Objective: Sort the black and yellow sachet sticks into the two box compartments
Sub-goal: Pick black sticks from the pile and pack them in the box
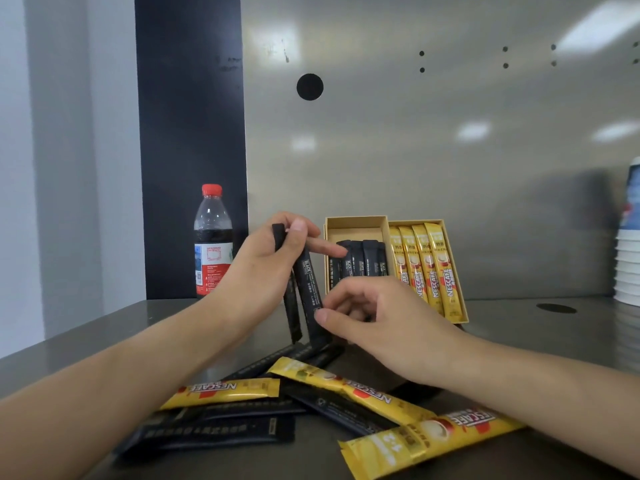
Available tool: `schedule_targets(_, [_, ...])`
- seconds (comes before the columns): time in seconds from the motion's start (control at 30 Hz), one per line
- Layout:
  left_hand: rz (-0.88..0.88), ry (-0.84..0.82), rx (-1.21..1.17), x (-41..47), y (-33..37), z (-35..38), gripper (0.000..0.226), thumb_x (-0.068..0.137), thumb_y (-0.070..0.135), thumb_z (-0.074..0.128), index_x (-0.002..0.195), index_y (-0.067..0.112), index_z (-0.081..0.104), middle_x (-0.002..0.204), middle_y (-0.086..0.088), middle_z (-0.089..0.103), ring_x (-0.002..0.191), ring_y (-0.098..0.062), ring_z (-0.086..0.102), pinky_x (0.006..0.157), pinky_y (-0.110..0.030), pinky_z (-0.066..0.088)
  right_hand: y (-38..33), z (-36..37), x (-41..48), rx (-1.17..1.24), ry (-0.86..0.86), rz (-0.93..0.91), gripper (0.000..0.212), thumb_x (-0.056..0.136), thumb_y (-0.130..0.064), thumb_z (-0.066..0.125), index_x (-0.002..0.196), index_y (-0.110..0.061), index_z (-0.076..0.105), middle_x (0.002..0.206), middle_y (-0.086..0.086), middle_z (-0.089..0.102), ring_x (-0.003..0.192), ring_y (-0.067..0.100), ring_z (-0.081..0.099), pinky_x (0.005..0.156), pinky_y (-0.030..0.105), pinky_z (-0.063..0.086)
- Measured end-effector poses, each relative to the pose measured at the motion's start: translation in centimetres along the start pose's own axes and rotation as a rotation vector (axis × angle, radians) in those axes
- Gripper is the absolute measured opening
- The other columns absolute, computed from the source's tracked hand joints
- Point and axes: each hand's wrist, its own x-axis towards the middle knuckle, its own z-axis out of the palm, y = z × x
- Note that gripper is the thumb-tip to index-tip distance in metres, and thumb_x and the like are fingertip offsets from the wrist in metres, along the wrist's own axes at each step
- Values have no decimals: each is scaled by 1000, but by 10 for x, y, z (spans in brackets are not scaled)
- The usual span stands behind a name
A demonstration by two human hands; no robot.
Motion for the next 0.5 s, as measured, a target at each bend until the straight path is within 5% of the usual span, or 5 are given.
schedule_targets(0.13, [-34, -45, 128, -1, -8, -2, 21, 105, 37, 41, 108, 24, 57, 89, 7, 77, 62, -6, 53, 62, -27, 48, 5, -2, 1, -21, 36, 22, 10, 92, -34, 68, 96, -25, 72, 82, -5, 71, 76, 13, 67, 74, 30, 58])
schedule_targets(0.27, [-132, -81, 30, -1, -9, -1, 18, 106, 30, 43, 100, 18, 55, 48, 15, 53, 42, -1, 41, 43, -14, 36, 6, -1, 1, -29, 44, 8, 11, 92, -37, 67, 95, -27, 72, 79, -8, 70, 75, 11, 67, 72, 30, 59])
schedule_targets(0.4, [-133, -123, -1, -3, -4, 4, 20, 106, 26, 42, 99, 12, 53, 41, 12, 49, 37, -1, 37, 40, -13, 34, 7, -2, 3, -5, 43, 12, 12, 91, -39, 68, 93, -28, 72, 72, -15, 67, 68, 6, 65, 67, 23, 55])
schedule_targets(0.5, [-92, -89, 64, -3, -5, 4, 20, 105, 32, 42, 101, 17, 53, 47, 10, 56, 38, -2, 40, 42, -16, 38, 7, -8, 7, -32, 62, 22, 10, 91, -37, 69, 93, -28, 72, 81, -10, 71, 75, 11, 69, 76, 33, 59])
